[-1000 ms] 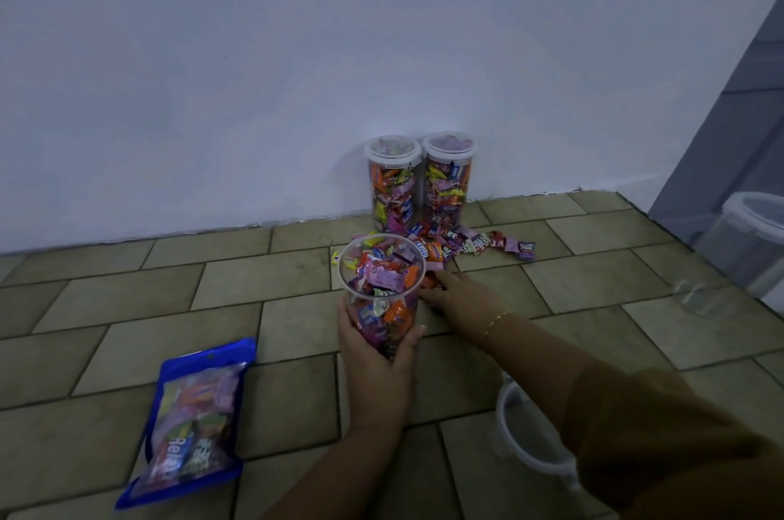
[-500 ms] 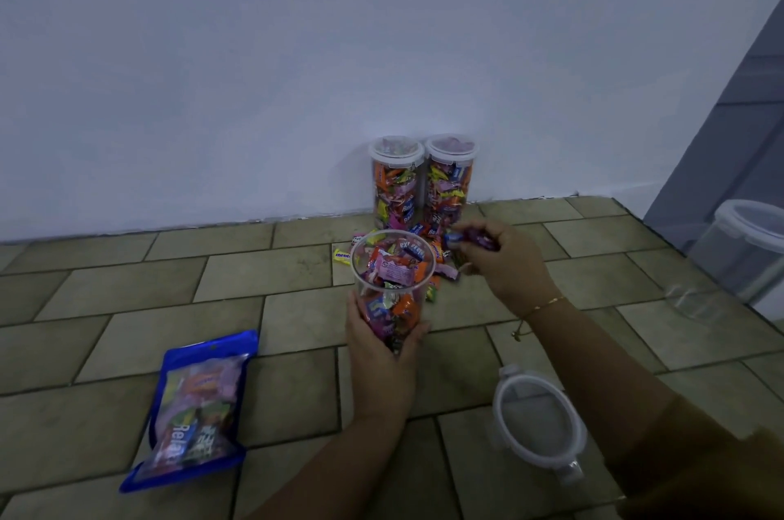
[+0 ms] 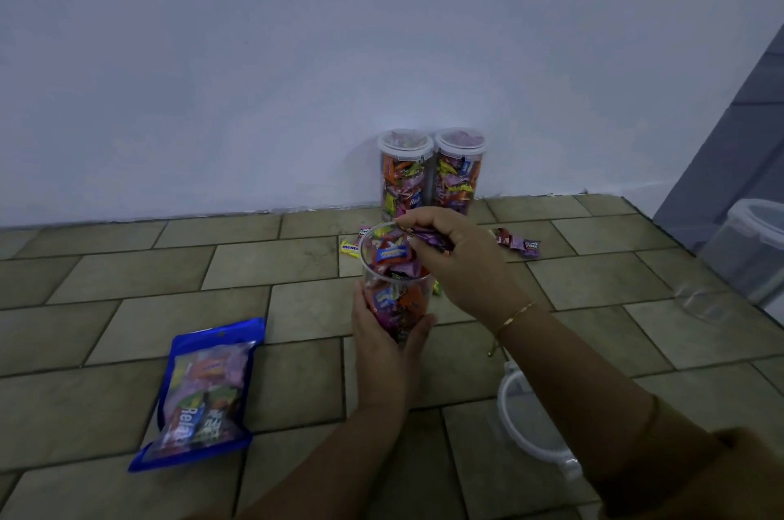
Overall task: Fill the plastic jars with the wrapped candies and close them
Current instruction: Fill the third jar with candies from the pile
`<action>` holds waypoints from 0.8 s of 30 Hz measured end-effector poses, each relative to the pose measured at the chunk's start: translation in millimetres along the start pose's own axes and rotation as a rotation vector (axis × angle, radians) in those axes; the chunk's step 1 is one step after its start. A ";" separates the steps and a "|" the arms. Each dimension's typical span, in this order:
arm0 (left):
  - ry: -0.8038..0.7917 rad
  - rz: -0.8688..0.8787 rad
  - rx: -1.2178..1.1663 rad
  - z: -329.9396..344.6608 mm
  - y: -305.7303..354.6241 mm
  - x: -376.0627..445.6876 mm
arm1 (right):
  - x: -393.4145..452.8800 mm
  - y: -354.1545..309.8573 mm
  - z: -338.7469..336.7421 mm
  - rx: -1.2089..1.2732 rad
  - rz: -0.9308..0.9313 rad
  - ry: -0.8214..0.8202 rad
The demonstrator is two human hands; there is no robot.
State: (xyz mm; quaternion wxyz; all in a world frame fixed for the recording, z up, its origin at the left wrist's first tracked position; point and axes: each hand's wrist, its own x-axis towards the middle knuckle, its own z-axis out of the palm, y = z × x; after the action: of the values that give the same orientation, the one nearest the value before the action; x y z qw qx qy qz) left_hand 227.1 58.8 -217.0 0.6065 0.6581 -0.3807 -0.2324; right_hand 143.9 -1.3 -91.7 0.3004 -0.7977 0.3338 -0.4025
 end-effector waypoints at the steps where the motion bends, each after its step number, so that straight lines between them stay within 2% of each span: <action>1: 0.002 -0.002 0.003 0.3 0.5 0.0 | -0.6 0.1 1.0 -0.008 0.001 -0.009; 8: 0.003 -0.001 0.004 -0.7 3.0 -1.4 | -0.3 1.4 10.2 -0.131 -0.072 -0.082; 17: -0.012 0.006 -0.006 -1.4 4.5 -2.5 | 2.3 1.8 7.3 -0.146 -0.083 -0.169; 19: -0.008 0.003 -0.015 -1.8 5.2 -3.1 | 2.9 2.3 8.0 -0.117 -0.073 -0.136; 24: -0.006 -0.021 -0.030 -4.4 4.9 -0.3 | 11.3 15.6 -0.8 0.091 0.076 0.081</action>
State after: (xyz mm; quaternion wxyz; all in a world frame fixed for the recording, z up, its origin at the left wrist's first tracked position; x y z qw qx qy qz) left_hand 229.2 61.9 -211.6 0.6127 0.6523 -0.3719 -0.2464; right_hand 143.8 -19.6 -97.9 0.3375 -0.7530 0.3573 -0.4376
